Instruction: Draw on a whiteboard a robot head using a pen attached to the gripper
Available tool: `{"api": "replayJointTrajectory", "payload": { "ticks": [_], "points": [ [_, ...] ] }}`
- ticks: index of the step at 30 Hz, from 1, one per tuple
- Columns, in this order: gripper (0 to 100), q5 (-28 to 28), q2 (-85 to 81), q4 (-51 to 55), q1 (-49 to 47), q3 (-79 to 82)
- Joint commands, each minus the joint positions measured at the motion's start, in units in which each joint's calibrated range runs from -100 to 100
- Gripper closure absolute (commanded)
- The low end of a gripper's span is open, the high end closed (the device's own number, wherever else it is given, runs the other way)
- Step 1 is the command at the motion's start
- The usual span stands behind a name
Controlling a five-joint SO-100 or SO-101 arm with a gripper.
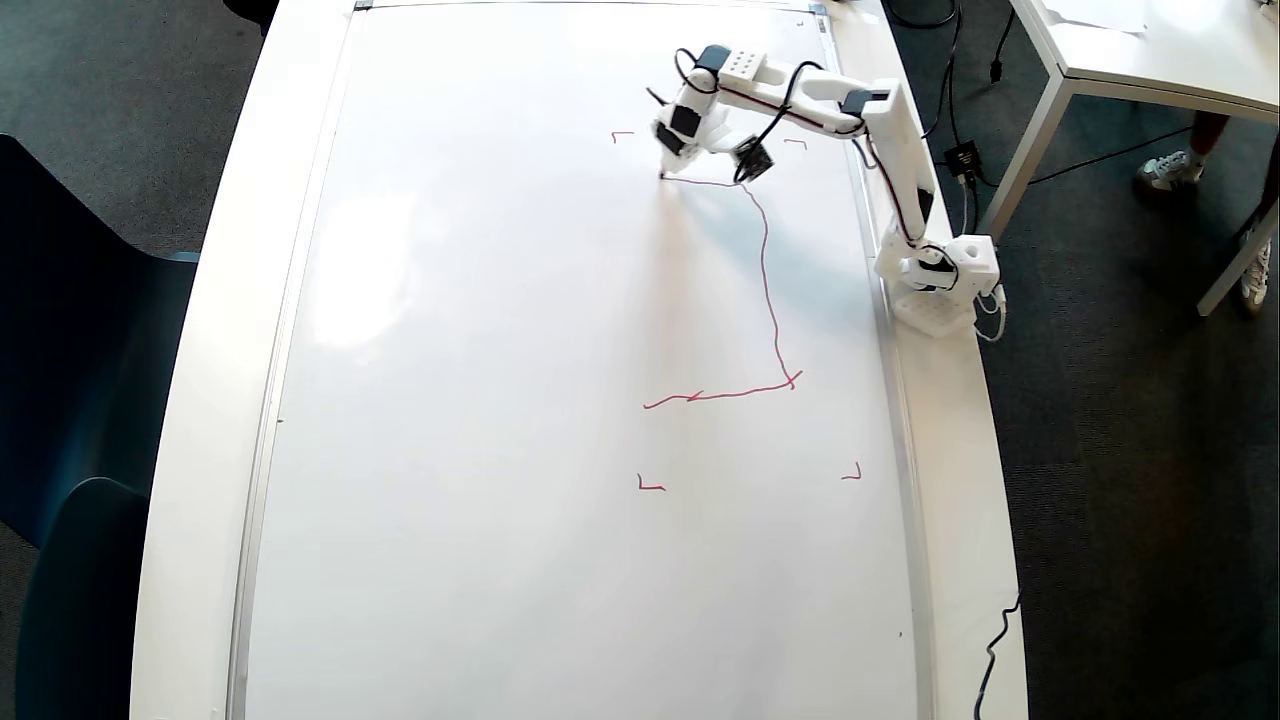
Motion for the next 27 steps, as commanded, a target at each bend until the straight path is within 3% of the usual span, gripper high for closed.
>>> {"api": "replayJointTrajectory", "payload": {
  "ticks": [1, 27],
  "points": [
    [99, -1.1, 2.9, 1.0, -1.8, -6.9],
    [99, -14.2, 4.8, 1.5, -26.6, -8.9]
  ]
}}
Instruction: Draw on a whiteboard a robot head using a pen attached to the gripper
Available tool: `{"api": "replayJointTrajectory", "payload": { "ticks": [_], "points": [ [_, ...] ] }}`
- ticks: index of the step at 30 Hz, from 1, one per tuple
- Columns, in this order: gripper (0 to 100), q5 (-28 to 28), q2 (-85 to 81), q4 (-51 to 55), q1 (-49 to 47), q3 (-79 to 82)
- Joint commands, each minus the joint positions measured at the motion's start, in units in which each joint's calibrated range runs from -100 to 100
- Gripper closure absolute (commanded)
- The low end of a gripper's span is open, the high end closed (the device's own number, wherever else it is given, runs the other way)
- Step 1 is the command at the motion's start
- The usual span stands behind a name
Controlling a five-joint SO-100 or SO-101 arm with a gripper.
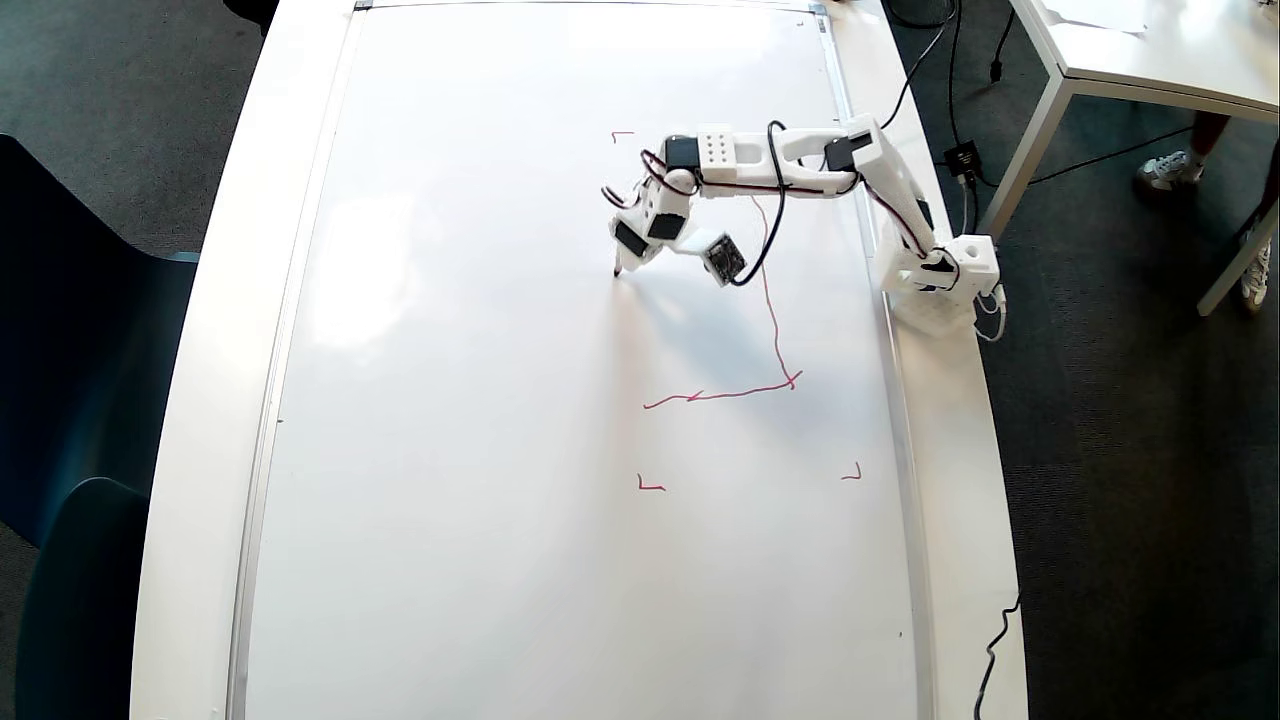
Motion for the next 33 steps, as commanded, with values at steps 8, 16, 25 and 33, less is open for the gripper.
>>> {"api": "replayJointTrajectory", "payload": {
  "ticks": [8, 16, 25, 33],
  "points": [
    [99, -5.1, 0.1, 0.8, -12.5, -0.8],
    [99, -7.6, 0.1, 0.8, -18.9, -1.5],
    [99, -9.3, 0.1, 0.0, -22.5, -1.7],
    [99, -9.3, -0.4, -0.1, -22.3, -1.8]
  ]
}}
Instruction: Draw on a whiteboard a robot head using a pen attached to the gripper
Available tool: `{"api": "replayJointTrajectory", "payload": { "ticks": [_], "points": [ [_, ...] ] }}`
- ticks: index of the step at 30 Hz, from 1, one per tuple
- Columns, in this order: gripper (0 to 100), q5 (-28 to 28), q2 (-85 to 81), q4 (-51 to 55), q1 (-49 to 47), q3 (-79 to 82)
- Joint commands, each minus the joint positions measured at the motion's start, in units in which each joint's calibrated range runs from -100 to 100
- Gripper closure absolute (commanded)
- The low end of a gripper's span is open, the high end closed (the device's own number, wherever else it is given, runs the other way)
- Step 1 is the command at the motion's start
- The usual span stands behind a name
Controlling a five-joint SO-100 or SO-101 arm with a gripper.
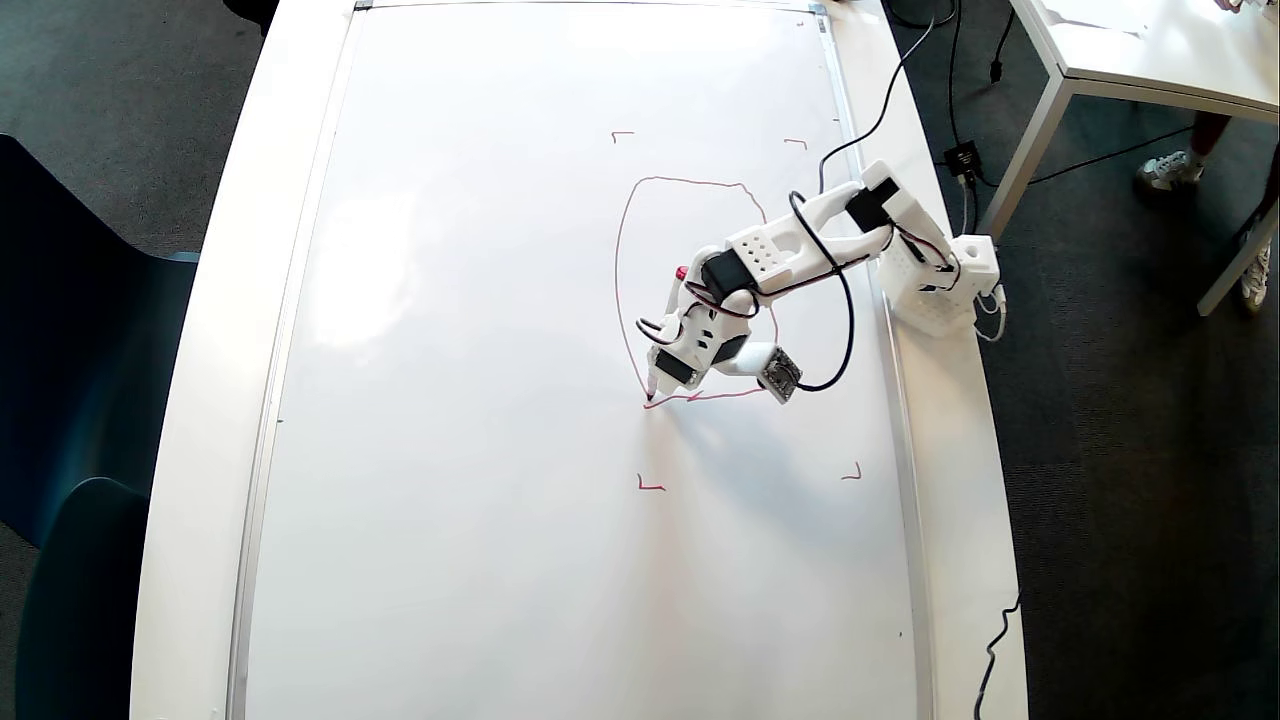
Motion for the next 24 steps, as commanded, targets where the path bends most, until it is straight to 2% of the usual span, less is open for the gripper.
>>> {"api": "replayJointTrajectory", "payload": {
  "ticks": [1, 7, 16, 24],
  "points": [
    [99, -0.1, -0.9, -0.1, 0.0, -1.9],
    [99, 0.3, -6.1, 6.0, 1.6, -11.3],
    [99, 1.3, -18.6, 7.1, 3.2, 15.2],
    [99, 0.9, -16.5, 7.0, 3.2, 13.6]
  ]
}}
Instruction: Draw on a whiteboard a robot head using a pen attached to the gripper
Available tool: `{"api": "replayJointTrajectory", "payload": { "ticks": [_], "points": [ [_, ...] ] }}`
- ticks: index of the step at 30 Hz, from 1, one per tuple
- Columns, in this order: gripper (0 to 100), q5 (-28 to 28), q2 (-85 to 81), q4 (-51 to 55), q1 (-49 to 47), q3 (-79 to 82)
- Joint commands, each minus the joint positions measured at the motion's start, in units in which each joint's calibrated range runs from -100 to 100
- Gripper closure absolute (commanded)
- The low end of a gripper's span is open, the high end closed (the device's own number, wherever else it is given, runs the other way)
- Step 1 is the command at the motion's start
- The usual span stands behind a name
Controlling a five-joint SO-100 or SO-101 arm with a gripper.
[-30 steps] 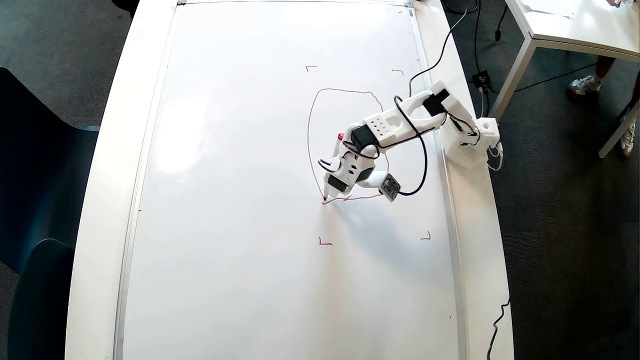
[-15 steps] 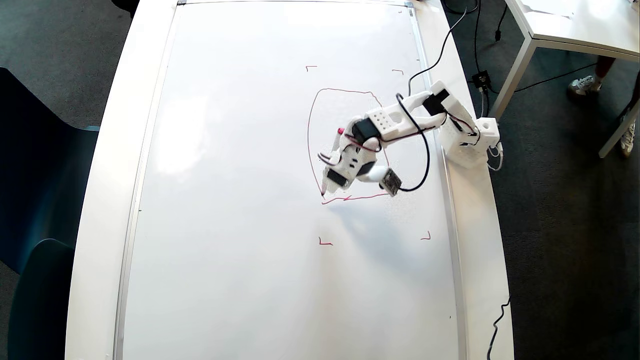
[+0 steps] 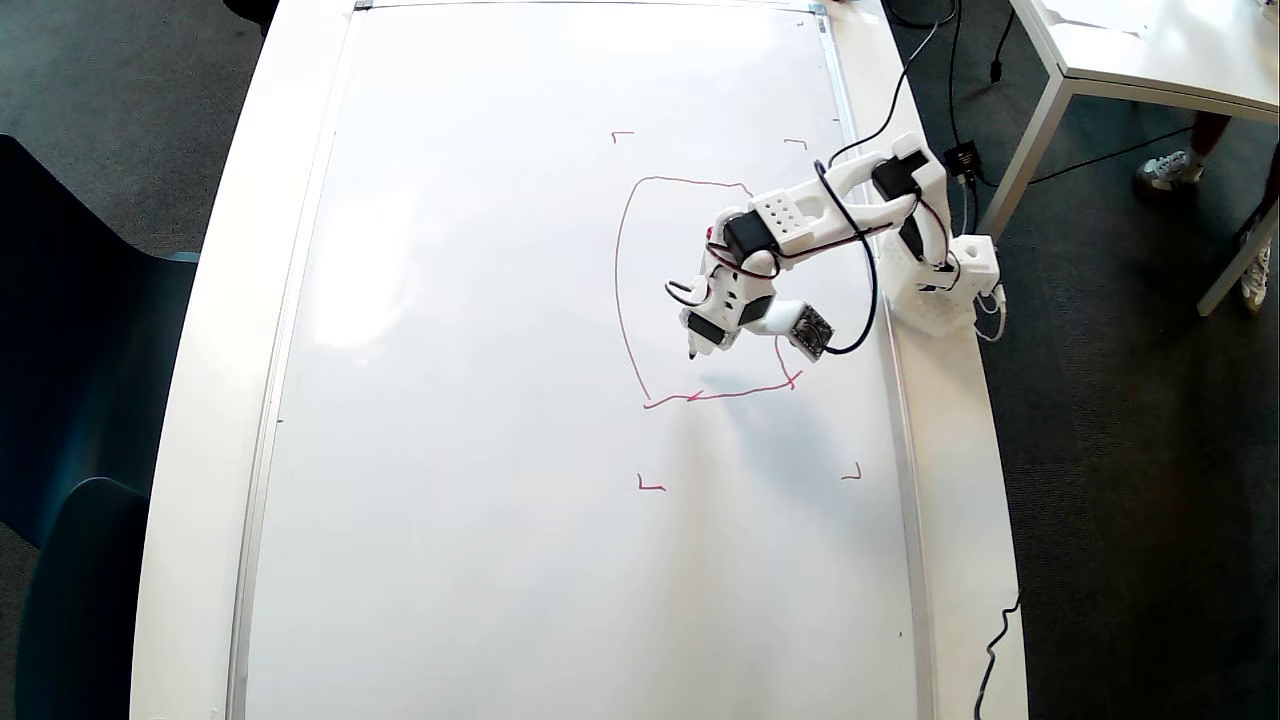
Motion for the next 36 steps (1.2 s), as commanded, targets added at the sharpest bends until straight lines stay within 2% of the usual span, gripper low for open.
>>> {"api": "replayJointTrajectory", "payload": {
  "ticks": [1, 5, 10, 19, 36],
  "points": [
    [99, 0.0, -0.3, 0.4, 0.7, -4.1],
    [99, 0.0, 4.7, 0.4, 1.2, -11.0],
    [99, 0.1, 7.2, 0.4, 1.5, -12.3],
    [99, 0.0, 7.6, -4.7, 0.9, -11.5],
    [99, 0.0, 9.9, -3.9, -0.8, -7.6]
  ]
}}
